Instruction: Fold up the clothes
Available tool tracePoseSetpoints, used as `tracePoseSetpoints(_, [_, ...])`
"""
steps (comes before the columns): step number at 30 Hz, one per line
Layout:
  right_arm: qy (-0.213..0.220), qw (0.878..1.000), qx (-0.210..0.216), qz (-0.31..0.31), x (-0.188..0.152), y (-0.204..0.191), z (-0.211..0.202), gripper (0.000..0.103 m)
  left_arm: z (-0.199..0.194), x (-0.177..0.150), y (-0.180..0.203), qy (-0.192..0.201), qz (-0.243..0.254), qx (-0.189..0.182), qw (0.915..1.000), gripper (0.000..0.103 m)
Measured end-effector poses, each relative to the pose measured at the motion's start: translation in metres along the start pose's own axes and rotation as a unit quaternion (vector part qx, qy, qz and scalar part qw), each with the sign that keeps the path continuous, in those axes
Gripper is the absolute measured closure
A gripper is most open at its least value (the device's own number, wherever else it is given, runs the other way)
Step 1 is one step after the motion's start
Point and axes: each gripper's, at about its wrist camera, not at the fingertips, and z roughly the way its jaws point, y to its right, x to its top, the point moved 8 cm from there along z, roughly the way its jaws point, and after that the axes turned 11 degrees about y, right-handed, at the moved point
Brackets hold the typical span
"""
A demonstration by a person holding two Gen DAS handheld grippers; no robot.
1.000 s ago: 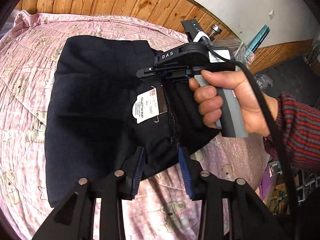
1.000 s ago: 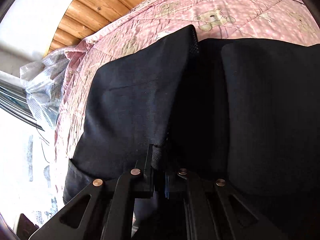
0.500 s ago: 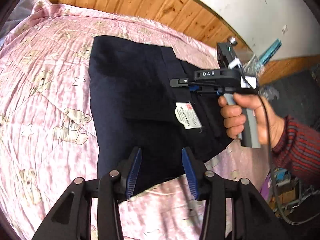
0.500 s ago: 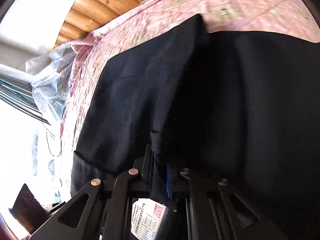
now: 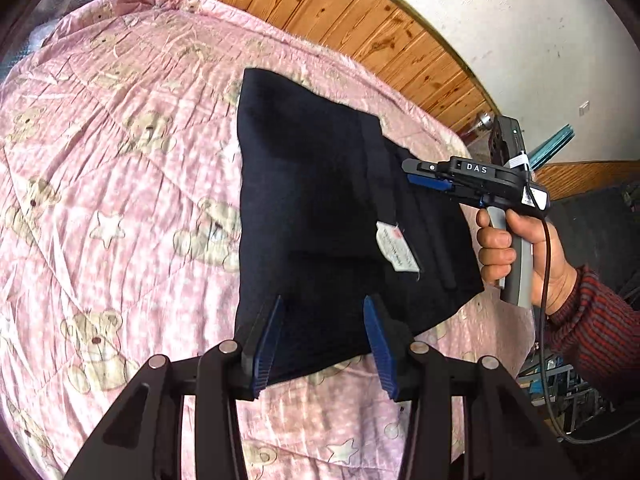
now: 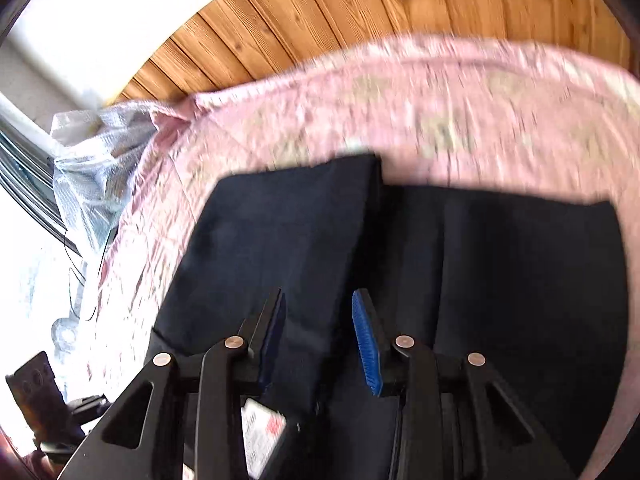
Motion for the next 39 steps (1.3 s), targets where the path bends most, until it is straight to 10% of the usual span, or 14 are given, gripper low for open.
tracePoseSetpoints(6, [-0.051, 0.995, -0.042, -0.076, 0.001, -0.030, 0.095, 0.088, 0.043, -0.026, -0.015, -0.056, 0.012, 0.019, 0.9982, 0.059])
tracePoseSetpoints(10, [-0.024, 0.996, -0.044, -0.071, 0.001, -0.033, 0.069, 0.083, 0.041, -0.028, -0.011, -0.068, 0.013, 0.018, 0.9975, 0.059])
tracePoseSetpoints(15, [0.003, 1.000, 0.004, -0.023, -0.061, -0.070, 0.008, 0.081, 0.034, -0.006, 0.004, -0.053, 0.021, -0.016, 0.9983, 0.058])
tracePoseSetpoints(20, [-0.036, 0.998, -0.020, -0.041, -0.135, -0.081, 0.045, 0.074, 0.064, -0.013, -0.011, -0.087, 0.023, 0.007, 0.9959, 0.058])
tracePoseSetpoints(27, [0.058, 0.987, -0.141, 0.049, -0.132, 0.021, -0.052, 0.049, 0.055, 0.023, 0.044, -0.098, 0.059, -0.005, 0.9934, 0.052])
tracePoseSetpoints(33, [0.022, 0.970, -0.219, 0.106, -0.172, 0.112, -0.067, 0.047, 0.129, 0.043, 0.137, -0.156, 0.060, -0.041, 0.9851, 0.037])
tracePoseSetpoints(35, [0.024, 0.975, -0.208, 0.075, -0.173, 0.108, -0.065, 0.059, 0.165, 0.042, 0.180, -0.190, 0.061, -0.064, 0.9778, 0.037])
tracePoseSetpoints(36, [0.023, 0.978, -0.198, 0.054, -0.171, 0.101, -0.064, 0.085, 0.184, 0.040, 0.201, -0.207, 0.065, -0.073, 0.9735, 0.037])
tracePoseSetpoints(39, [0.051, 0.978, -0.199, -0.028, -0.165, 0.074, -0.076, 0.096, 0.238, 0.032, 0.261, -0.243, 0.106, -0.078, 0.9611, 0.037])
